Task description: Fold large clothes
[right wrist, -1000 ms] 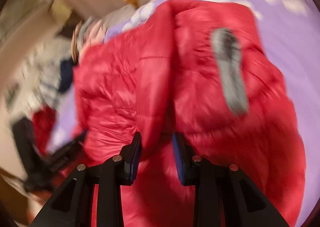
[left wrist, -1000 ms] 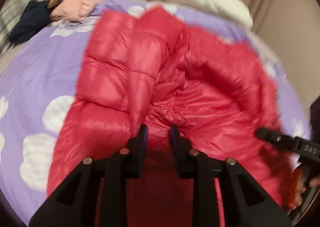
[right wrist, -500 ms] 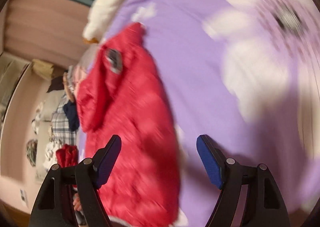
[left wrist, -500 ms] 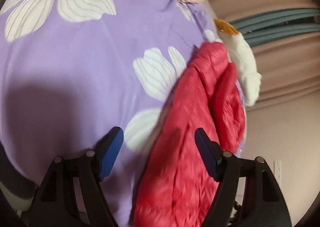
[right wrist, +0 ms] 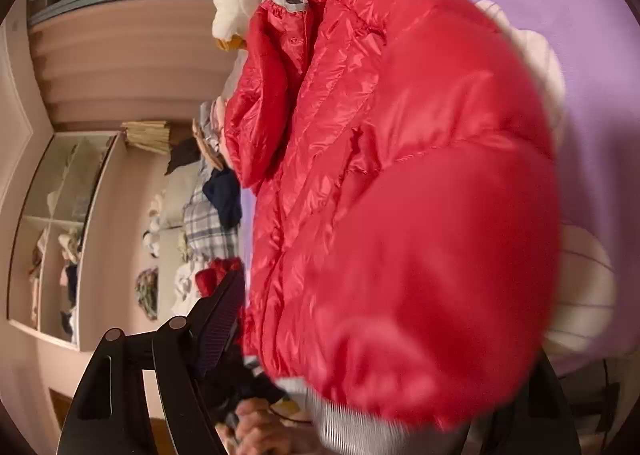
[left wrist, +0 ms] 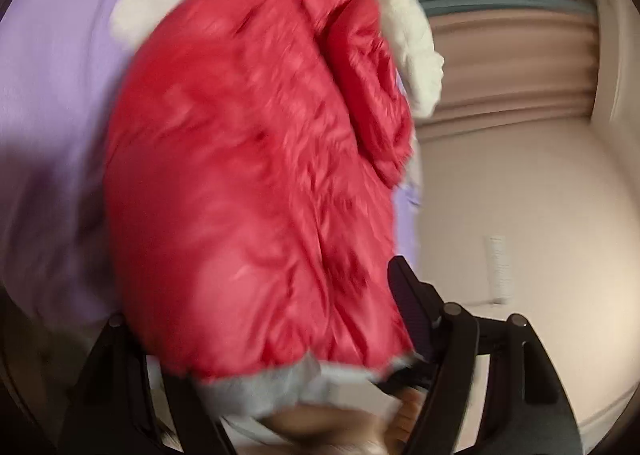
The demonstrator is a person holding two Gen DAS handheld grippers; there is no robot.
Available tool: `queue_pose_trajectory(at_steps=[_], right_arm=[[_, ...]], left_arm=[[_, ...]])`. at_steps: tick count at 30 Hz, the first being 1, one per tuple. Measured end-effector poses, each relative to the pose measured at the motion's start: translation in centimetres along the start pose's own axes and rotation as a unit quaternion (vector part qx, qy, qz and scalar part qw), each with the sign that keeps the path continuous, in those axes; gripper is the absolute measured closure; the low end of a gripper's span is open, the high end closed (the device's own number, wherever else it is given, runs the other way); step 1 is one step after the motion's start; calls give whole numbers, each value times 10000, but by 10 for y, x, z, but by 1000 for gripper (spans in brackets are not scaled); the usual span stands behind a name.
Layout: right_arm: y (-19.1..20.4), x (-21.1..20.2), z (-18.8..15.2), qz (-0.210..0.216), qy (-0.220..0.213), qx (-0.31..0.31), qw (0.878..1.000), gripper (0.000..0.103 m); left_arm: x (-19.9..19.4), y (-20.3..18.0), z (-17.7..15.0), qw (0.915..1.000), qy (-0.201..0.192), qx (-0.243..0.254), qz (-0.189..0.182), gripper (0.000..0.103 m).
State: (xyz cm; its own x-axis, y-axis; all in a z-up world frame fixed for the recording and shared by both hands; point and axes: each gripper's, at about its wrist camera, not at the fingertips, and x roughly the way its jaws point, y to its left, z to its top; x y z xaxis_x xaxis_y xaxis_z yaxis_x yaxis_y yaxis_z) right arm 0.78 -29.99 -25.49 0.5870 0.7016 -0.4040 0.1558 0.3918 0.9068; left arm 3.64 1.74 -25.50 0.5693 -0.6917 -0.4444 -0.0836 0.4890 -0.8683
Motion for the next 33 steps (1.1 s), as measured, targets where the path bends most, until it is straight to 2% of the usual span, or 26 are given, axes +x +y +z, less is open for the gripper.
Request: queue_pose_trajectory(at_steps=[2, 3, 4, 5, 6, 7, 8, 9, 11, 13, 15, 18, 23, 27, 29, 32, 33], right_arm=[[3, 0, -1, -154, -122, -190, 9996, 25], [6, 2, -2, -201, -253, -311, 9990, 27], [9, 1, -1, -374, -460, -523, 9969, 31], [10, 2, -1, -642, -588, -722, 9936, 47], [10, 5, -1, -958, -673, -939, 9887, 68], [7, 7, -2, -1126, -721, -1058, 9854, 77], [5, 6, -1, -1087, -758, -1081, 9853, 86], [3, 2, -1, -1015, -772, -1048, 9863, 89], [3, -5, -1, -930, -714, -920, 9888, 89], [14, -12, 0, -727, -719, -899, 9907, 89], [29, -20, 1, -585, -754, -1105, 9893, 89], [62, -32, 11, -394, -888, -1446, 9847, 89], [107, -31, 42, -163, -986, -1906, 9766, 89], [135, -23, 71, -213, -1201, -2230, 9672, 89], [149, -11, 98, -280, -1280, -2303, 9642, 89], [161, 9, 136, -308, -1252, -2455, 9608, 89], [165, 25, 156, -472, -1249, -2511, 9587, 89]], left_arm=[[8, -14, 0, 9994, -133, 325, 72, 34], [14, -17, 2, 9992, -83, 400, 37, 38], [21, -19, 3, 9987, -86, 470, 156, 42], [26, -17, 5, 9977, -146, 521, 409, 52], [28, -7, 6, 9958, -213, 508, 737, 69], [32, 2, 5, 9946, -257, 425, 909, 74], [30, 8, 5, 9948, -393, 384, 852, 80], [27, 10, 4, 9950, -462, 351, 810, 83], [23, 5, 4, 9927, -554, 380, 1002, 85], [19, -12, 4, 9879, -613, 694, 1241, 86], [10, -25, 6, 9857, -748, 921, 1197, 87], [-1, -49, 16, 9862, -915, 1065, 880, 87], [-1, -101, 61, 9806, -1209, 1436, 571, 86], [14, -134, 97, 9766, -1381, 1564, 521, 85], [24, -148, 120, 9754, -1463, 1573, 489, 86], [55, -164, 160, 9709, -1531, 1693, 729, 84], [74, -161, 180, 9733, -1488, 1532, 838, 84]])
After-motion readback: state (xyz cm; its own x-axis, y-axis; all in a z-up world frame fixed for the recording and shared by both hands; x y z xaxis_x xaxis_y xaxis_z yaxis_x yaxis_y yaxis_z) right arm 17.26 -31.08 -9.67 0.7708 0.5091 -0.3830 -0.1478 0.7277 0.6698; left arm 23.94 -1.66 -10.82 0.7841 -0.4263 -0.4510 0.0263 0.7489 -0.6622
